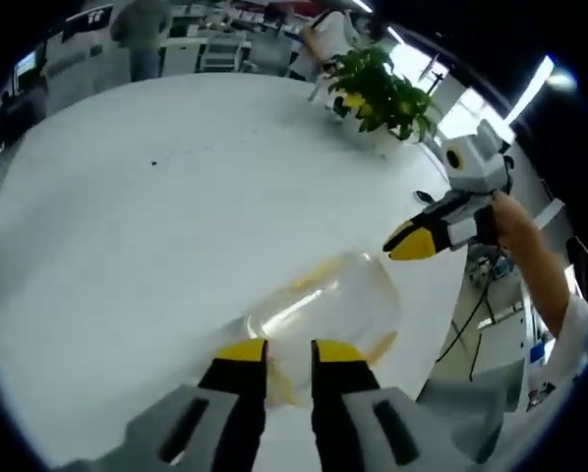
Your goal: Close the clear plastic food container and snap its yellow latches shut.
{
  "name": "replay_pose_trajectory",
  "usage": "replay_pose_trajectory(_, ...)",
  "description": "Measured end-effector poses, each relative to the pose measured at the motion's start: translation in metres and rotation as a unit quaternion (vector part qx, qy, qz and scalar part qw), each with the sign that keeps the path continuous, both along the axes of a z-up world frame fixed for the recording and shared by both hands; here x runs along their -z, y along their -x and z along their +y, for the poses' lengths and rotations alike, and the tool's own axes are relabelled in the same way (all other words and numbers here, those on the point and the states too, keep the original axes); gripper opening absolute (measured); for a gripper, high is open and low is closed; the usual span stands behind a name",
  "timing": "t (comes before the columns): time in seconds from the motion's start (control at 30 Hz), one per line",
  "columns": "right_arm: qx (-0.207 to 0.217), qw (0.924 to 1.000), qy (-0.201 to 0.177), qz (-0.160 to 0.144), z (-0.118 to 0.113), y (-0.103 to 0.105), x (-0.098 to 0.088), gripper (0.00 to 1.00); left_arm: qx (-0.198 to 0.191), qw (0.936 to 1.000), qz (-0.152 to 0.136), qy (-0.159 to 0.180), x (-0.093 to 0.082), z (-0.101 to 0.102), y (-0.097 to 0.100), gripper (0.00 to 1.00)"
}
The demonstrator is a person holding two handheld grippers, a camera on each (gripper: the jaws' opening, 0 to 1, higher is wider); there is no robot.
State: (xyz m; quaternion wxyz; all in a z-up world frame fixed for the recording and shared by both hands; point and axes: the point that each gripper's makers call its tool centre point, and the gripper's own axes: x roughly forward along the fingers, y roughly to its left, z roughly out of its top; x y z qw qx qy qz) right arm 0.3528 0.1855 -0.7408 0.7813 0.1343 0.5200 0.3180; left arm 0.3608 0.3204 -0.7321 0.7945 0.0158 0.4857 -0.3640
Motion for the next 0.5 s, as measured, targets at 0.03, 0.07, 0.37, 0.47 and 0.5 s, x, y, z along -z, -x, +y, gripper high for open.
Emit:
replay_pose_trajectory(0.03, -0.004, 1.0, 0.005, -0.006, 0.001, 0.0, 0.0, 0.11, 0.003, 0.9999, -0.002, 0.012, -0.003, -0.004, 0.002, 0.08)
replay_pose_trajectory(0.07, -0.01, 0.9998, 0.015, -0.011, 0.002, 0.0, 0.001, 0.11, 0.006, 0.9998, -0.001, 0.019, -0.004, -0.007, 0.005, 0.06)
replay_pose_trajectory(0.37, -0.056, 0.9962, 0.05, -0.044, 0.016, -0.008, 0.007, 0.06, 0.045, 0.9973, -0.052, 0.027, -0.01, -0.026, 0.012, 0.0)
replay_pose_trajectory(0.47, -0.066, 0.9951, 0.054, -0.05, 0.022, -0.008, 0.008, 0.04, 0.061, 0.9956, -0.067, 0.023, -0.007, -0.032, 0.013, 0.0)
replay_pose_trajectory(0.5, -0.072, 0.9948, 0.05, -0.051, 0.027, -0.008, 0.009, 0.04, 0.069, 0.9945, -0.076, 0.02, -0.006, -0.036, 0.014, 0.0)
